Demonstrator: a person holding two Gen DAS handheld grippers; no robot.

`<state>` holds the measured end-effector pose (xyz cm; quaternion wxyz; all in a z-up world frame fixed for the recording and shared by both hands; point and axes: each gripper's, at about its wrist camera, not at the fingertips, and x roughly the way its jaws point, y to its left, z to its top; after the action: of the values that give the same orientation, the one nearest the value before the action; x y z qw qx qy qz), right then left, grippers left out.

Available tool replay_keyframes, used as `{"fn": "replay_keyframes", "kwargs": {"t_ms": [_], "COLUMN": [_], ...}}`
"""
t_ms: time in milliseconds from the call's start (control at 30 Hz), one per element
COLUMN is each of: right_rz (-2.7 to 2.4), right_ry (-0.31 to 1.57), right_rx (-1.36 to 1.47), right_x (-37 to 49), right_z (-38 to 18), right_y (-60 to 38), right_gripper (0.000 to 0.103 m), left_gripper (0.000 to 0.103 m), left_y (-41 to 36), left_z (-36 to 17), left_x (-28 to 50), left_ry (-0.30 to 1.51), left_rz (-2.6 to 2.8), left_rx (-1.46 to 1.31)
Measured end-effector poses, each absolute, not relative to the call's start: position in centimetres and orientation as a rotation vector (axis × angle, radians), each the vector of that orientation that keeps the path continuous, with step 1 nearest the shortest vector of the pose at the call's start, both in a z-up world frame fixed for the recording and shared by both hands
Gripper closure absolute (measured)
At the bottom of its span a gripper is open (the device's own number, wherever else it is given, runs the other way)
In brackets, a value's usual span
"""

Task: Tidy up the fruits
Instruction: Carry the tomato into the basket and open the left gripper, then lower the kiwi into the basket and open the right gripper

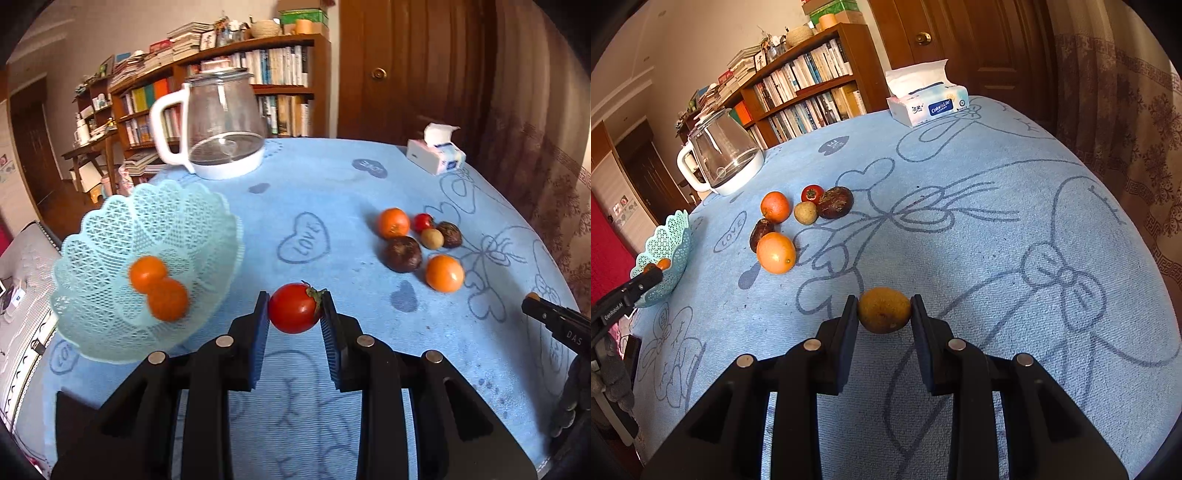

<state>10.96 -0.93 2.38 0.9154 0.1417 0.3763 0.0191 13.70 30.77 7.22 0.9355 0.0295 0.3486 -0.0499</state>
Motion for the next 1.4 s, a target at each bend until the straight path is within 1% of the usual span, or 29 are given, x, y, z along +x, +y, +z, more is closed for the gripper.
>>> {"fn": "replay_keyframes", "kwargs": {"t_ms": [200, 567, 633, 667, 700, 867, 933, 1000, 1167, 1400], "right_rz": [0.034, 0.022, 0.022, 0.021, 0.021, 0.019, 0.019, 0.02, 0.029, 0.098], "right_ry": [0.773, 0.77, 0.77, 0.769, 0.768, 0.764, 0.763, 0.76, 0.757, 0.748], "right_rx": [0.29, 0.289, 0.289, 0.288, 0.288, 0.291, 0.291, 0.29, 0.306, 0.298], "right_x": [10.9, 10.7, 10.7, 10.7, 10.7, 10.6, 10.5, 10.5, 10.3, 10.0], "right_z": [2.4, 2.4, 2.4, 2.4, 2.4, 2.4, 2.4, 2.4, 2.6, 3.4], "right_y": [-0.9, -0.8, -0.8, -0.8, -0.8, -0.8, -0.8, -0.8, -0.8, 1.5], "right_gripper": [0.074, 0.074, 0.074, 0.074, 0.074, 0.074, 0.074, 0.074, 0.074, 0.074], "left_gripper": [0.075, 0.074, 0.068, 0.055, 0.046, 0.034, 0.031, 0.025, 0.02, 0.019], "left_y": [35.4, 41.9, 42.6, 42.8, 43.1, 44.6, 44.9, 45.4, 45.8, 45.9], "left_z": [8.2, 7.6, 7.6, 7.6, 7.5, 7.7, 7.8, 8.0, 8.1, 8.1], "left_x": [13.6, 14.0, 14.1, 14.2, 14.1, 13.8, 13.7, 13.6, 13.3, 13.6], "left_ry": [0.69, 0.705, 0.71, 0.711, 0.709, 0.693, 0.684, 0.676, 0.662, 0.663], "left_rz": [0.002, 0.144, 0.155, 0.163, 0.174, 0.215, 0.229, 0.24, 0.253, 0.258], "left_rx": [0.022, -0.042, -0.065, -0.075, -0.083, -0.113, -0.119, -0.128, -0.134, -0.127]}}
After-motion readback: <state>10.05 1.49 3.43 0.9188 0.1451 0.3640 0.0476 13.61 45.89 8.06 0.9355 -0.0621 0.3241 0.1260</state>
